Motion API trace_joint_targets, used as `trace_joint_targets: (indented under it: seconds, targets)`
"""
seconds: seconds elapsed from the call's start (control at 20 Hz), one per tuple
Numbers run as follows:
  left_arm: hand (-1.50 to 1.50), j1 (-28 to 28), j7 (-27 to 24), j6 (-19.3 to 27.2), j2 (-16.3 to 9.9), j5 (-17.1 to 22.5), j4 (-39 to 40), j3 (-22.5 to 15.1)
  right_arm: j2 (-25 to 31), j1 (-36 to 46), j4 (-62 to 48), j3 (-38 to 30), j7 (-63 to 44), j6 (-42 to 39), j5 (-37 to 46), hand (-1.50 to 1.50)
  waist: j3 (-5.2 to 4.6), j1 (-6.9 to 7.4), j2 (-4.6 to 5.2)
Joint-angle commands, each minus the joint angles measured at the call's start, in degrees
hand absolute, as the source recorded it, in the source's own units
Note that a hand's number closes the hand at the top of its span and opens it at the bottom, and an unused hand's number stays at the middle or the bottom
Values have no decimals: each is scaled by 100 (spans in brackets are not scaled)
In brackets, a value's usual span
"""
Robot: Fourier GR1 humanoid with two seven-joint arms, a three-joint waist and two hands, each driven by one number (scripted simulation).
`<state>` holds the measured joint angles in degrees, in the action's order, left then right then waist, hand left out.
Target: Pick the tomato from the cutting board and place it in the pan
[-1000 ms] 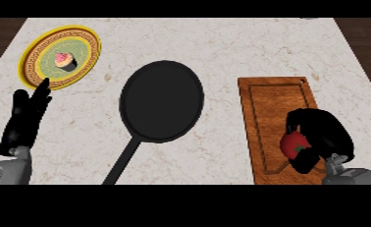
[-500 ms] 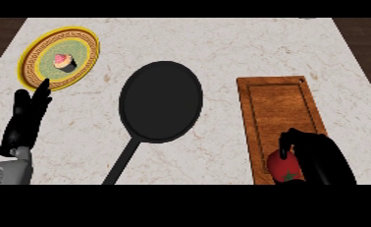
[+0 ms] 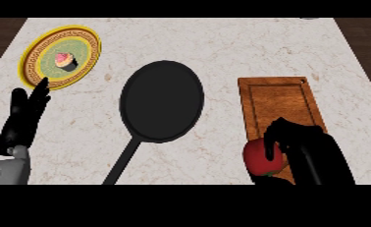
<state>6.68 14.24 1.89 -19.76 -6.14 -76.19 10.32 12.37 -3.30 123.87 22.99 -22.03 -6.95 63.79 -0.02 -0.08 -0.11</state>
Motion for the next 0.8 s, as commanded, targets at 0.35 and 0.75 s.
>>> trace_joint_targets:
  seconds: [0.35,0.75]
  targets:
    - [0,264,152,-109,-45,-28,40,86,-1223,2429,-1844,21,-1247,198,-511,150,2,67,19]
    - [0,-53,107,-165,43,-67,-302,-1,-1235,3861,-4691,-98,-1065,1976,-1696,150,5,154,31]
